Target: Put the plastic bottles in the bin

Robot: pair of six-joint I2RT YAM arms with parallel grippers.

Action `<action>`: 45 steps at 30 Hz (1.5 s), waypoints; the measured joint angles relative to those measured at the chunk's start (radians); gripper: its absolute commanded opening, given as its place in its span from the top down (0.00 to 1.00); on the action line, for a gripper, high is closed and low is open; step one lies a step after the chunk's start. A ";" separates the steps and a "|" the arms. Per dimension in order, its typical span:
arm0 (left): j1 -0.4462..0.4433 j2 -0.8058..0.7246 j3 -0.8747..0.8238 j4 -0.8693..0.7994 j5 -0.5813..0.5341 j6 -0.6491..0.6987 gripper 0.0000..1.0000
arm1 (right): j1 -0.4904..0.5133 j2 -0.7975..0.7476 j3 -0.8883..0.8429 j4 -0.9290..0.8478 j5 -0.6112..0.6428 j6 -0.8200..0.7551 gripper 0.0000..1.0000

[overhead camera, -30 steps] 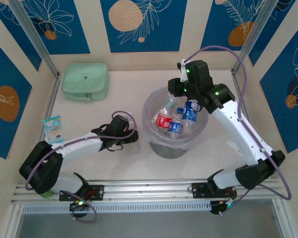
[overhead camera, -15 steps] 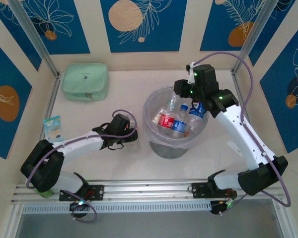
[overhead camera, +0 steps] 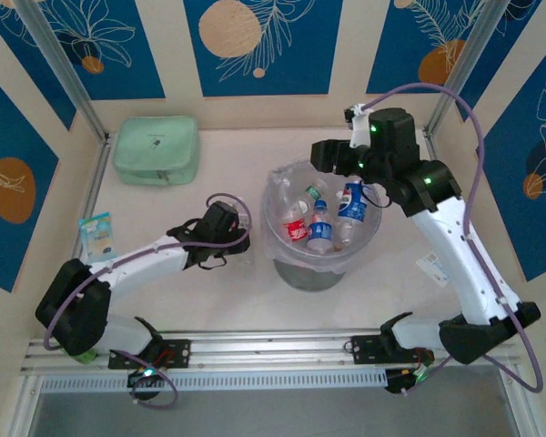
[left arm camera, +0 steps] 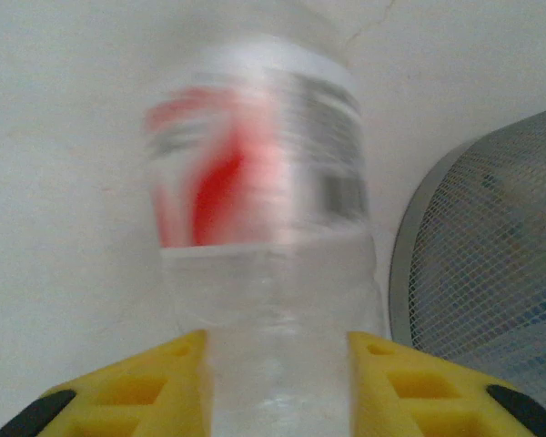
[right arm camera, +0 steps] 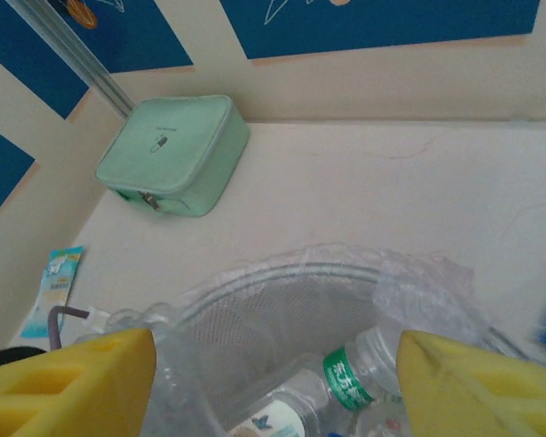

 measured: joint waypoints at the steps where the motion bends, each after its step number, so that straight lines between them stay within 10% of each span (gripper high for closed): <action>1: 0.000 -0.014 0.010 -0.016 -0.010 0.010 0.65 | -0.003 -0.015 0.000 -0.007 0.002 -0.002 0.29; 10: 0.000 -0.180 0.135 -0.136 -0.103 0.092 0.65 | -0.053 -0.104 -0.059 -0.023 -0.003 -0.004 0.29; 14: 0.001 -0.193 0.139 -0.142 -0.119 0.117 0.20 | -0.072 -0.112 -0.090 -0.029 -0.014 0.000 0.29; 18: 0.023 -0.105 0.123 -0.088 -0.106 0.193 0.00 | -0.112 -0.124 -0.118 -0.040 -0.037 0.003 0.28; 36: 0.145 0.248 0.053 0.194 0.214 0.499 0.01 | -0.356 -0.304 -0.223 -0.132 -0.132 0.015 0.28; 45: 0.145 0.259 0.027 0.234 0.219 0.483 0.37 | -0.358 -0.260 -0.238 -0.124 -0.173 0.037 0.28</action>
